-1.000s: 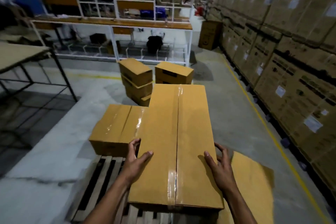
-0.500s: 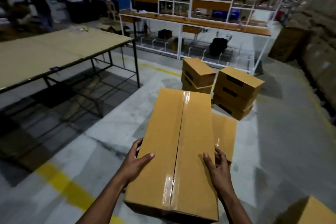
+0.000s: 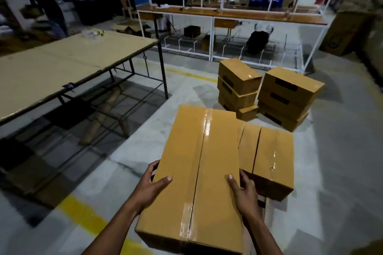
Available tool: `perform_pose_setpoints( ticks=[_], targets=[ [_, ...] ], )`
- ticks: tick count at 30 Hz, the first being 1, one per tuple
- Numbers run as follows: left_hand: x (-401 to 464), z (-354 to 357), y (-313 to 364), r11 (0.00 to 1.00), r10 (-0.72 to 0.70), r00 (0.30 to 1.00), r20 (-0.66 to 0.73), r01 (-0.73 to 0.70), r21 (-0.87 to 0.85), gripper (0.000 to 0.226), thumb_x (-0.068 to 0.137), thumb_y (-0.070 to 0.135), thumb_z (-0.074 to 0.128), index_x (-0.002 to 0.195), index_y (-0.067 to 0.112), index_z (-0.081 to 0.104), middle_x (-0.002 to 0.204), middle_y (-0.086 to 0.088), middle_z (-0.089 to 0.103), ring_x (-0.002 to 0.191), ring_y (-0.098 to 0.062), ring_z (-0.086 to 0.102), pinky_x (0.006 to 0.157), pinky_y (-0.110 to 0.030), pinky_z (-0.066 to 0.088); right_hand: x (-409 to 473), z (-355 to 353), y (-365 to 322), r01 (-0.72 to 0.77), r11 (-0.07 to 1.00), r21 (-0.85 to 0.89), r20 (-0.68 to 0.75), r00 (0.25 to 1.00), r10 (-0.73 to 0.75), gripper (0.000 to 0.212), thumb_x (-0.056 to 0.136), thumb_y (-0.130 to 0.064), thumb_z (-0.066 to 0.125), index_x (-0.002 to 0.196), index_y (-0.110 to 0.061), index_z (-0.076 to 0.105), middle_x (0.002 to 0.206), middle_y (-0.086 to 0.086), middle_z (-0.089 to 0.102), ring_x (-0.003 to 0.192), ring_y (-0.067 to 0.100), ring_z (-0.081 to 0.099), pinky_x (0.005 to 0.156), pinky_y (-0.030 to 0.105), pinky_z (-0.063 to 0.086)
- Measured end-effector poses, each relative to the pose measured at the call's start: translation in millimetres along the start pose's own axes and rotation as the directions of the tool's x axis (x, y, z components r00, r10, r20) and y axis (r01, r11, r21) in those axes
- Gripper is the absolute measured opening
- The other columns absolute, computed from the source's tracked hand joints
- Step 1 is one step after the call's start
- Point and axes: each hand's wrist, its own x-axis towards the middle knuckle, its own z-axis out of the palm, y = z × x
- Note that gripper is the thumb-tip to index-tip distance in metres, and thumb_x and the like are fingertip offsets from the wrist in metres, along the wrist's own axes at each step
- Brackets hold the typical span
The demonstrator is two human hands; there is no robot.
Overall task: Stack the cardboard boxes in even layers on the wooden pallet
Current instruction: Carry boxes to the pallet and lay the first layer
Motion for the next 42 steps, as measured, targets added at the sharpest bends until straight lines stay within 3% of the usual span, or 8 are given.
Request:
perform_pose_setpoints(
  ticks=[6,11,18,21,24,27,33,42],
  targets=[
    [52.2,-50.7,-7.4,1.000,-0.010,0.998,0.060,0.009,0.024,0.066,0.084,0.041,0.084,0.138,0.054,0.048,0.137,0.020,0.058,0.118,-0.007,0.064,0.083,-0.031,0.060,10.9,54.4,-2.6,0.002,0.999,-0.032,-0.050,0.999,-0.004,0.100,0.066,-0.083,0.065,0.152,-0.034,0.045,0.131,-0.003,0.045,0.121,0.023,0.053,0.089,0.038,0.050],
    [92.1,-96.9,-14.2,1.000,-0.023,0.991,0.134,0.020,0.021,0.069,0.081,0.046,0.087,0.137,0.055,0.048,0.139,0.017,0.057,0.118,-0.016,0.066,0.088,-0.042,0.062,8.4,103.2,-13.5,-0.023,0.999,-0.026,-0.089,0.996,0.021,0.071,0.091,-0.054,0.069,0.154,-0.032,0.044,0.137,-0.002,0.045,0.119,0.019,0.054,0.087,0.034,0.049],
    [133.8,-174.3,-20.4,0.999,-0.038,0.958,0.284,0.029,0.034,0.068,0.087,0.034,0.082,0.143,0.047,0.046,0.138,0.016,0.057,0.102,-0.006,0.071,0.072,-0.029,0.062,-11.6,189.3,-5.1,-0.054,0.997,-0.059,-0.215,0.976,0.040,0.074,0.085,-0.069,0.068,0.150,-0.039,0.048,0.141,-0.003,0.052,0.121,0.011,0.058,0.088,0.029,0.057],
    [147.0,-202.3,-31.0,0.997,-0.071,0.943,0.326,0.058,0.050,0.065,0.090,0.029,0.081,0.143,0.044,0.046,0.138,0.014,0.057,0.100,-0.002,0.070,0.071,-0.027,0.061,-23.7,222.0,0.3,-0.098,0.994,-0.048,-0.232,0.969,0.084,0.066,0.090,-0.058,0.068,0.150,-0.038,0.048,0.136,-0.002,0.051,0.119,0.017,0.059,0.094,0.042,0.059],
    [158.6,-218.2,-44.4,0.993,-0.114,0.924,0.366,0.093,0.074,0.067,0.088,0.033,0.082,0.143,0.047,0.046,0.139,0.012,0.058,0.105,-0.007,0.071,0.076,-0.032,0.062,-30.9,245.9,12.2,-0.135,0.990,-0.033,-0.250,0.960,0.123,0.059,0.094,-0.048,0.068,0.149,-0.036,0.050,0.132,-0.001,0.050,0.110,0.010,0.061,0.090,0.037,0.060],
    [167.5,-224.0,-65.5,0.987,-0.154,0.913,0.379,0.124,0.101,0.069,0.085,0.038,0.084,0.141,0.051,0.046,0.140,0.012,0.058,0.112,-0.011,0.069,0.082,-0.036,0.062,-33.6,258.0,34.1,-0.194,0.980,-0.054,-0.256,0.951,0.174,0.058,0.095,-0.046,0.067,0.150,-0.036,0.047,0.131,0.000,0.048,0.103,0.005,0.061,0.086,0.031,0.058],
    [183.9,-212.3,-136.7,0.966,-0.253,0.894,0.369,0.210,0.153,0.069,0.084,0.040,0.085,0.138,0.054,0.045,0.142,0.012,0.059,0.122,-0.015,0.065,0.093,-0.044,0.061,-7.0,259.6,98.3,-0.324,0.944,-0.063,-0.200,0.931,0.307,0.051,0.092,-0.059,0.064,0.139,-0.053,0.046,0.135,-0.008,0.047,0.112,0.019,0.063,0.095,0.045,0.058],
    [242.9,-156.3,-273.7,0.937,-0.347,0.878,0.331,0.307,0.168,0.067,0.085,0.035,0.084,0.137,0.050,0.046,0.128,0.036,0.059,0.118,-0.008,0.066,0.093,-0.040,0.060,81.3,258.3,231.2,-0.388,0.918,-0.085,-0.096,0.920,0.380,0.050,0.097,-0.051,0.060,0.145,-0.052,0.045,0.140,-0.019,0.046,0.128,0.011,0.051,0.097,0.031,0.045]
  ],
)
